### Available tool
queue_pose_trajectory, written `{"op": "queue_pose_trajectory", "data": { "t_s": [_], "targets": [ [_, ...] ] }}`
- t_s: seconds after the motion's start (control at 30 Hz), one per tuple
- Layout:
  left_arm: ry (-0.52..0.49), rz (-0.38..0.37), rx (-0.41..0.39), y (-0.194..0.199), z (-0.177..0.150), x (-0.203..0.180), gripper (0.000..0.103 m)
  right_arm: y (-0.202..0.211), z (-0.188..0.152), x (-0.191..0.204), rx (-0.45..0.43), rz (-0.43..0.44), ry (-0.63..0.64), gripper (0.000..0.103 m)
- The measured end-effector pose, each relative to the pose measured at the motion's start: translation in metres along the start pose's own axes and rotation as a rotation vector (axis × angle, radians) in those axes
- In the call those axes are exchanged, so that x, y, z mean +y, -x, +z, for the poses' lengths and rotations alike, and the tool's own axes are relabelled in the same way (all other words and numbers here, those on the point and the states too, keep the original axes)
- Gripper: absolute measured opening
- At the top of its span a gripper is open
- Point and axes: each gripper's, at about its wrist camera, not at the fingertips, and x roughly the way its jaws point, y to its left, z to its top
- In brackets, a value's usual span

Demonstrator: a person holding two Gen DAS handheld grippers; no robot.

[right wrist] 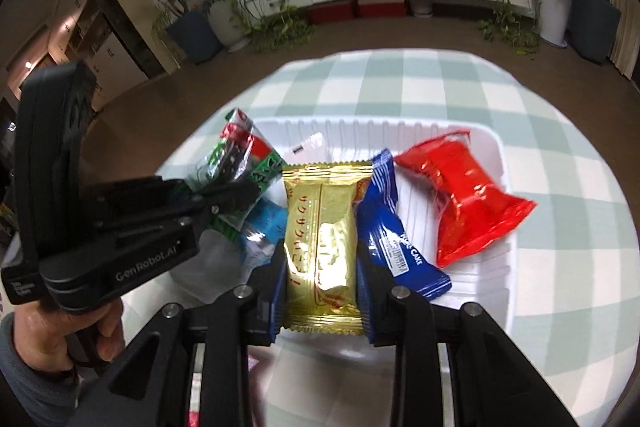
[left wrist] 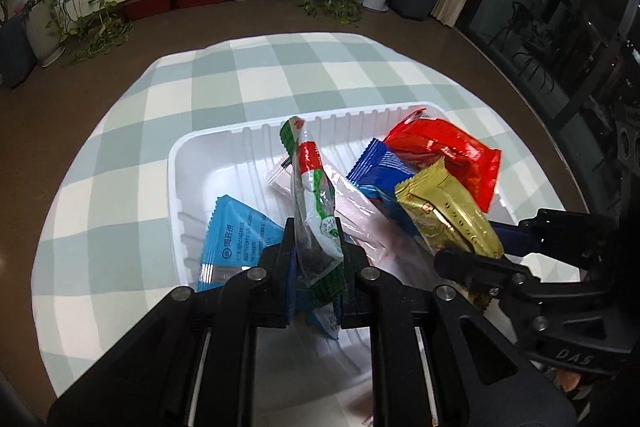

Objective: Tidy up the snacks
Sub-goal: 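Carry the green and gold packets into the white tray and release both, then grasp the red-and-white patterned packet with the left tool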

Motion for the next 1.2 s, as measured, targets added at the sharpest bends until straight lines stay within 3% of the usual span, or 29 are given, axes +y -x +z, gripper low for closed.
{"op": "queue_pose_trajectory", "data": {
  "t_s": [0.43, 0.53, 0.6, 0.73, 0.77, 0.87, 0.93, 1.0, 1.1, 1.2],
  "targets": [
    [-0.027, 0.021, -0.007, -0.010, -0.007, -0.002, 0.014, -0.032, -0.018, 0.001, 0.068, -0.087, 0.041, 0.033],
    [-0.033, 0.027, -0.001, -0.008, -0.009, -0.005, 0.018, -0.031, -0.018, 0.001, 0.063, -0.095, 0.048, 0.040],
    [-0.033, 0.030, -0.005, -0.006, -0.009, -0.005, 0.029, -0.031, -0.018, 0.001, 0.063, -0.093, 0.047, 0.042],
    [-0.035, 0.037, -0.021, 0.004, -0.011, -0.007, 0.036, -0.027, -0.018, 0.000, 0.059, -0.098, 0.048, 0.047],
    [-0.035, 0.039, -0.027, 0.007, -0.012, -0.008, 0.043, -0.024, -0.018, 0.000, 0.057, -0.099, 0.047, 0.048],
    [-0.030, 0.034, -0.060, 0.027, -0.016, -0.010, 0.054, -0.014, -0.015, 0.000, 0.045, -0.088, 0.046, 0.059],
    [-0.021, 0.033, -0.090, 0.045, -0.020, -0.012, 0.062, -0.001, -0.013, 0.004, 0.017, -0.095, 0.061, 0.069],
    [-0.007, 0.021, -0.131, 0.067, -0.029, -0.013, 0.076, 0.020, -0.012, 0.007, -0.038, -0.107, 0.086, 0.079],
    [0.019, 0.021, -0.158, 0.093, -0.043, -0.012, 0.094, 0.052, -0.010, 0.008, -0.101, -0.088, 0.093, 0.085],
    [0.043, 0.046, -0.161, 0.116, -0.069, -0.011, 0.103, 0.091, -0.016, 0.007, -0.172, -0.047, 0.087, 0.091]
  ]
}}
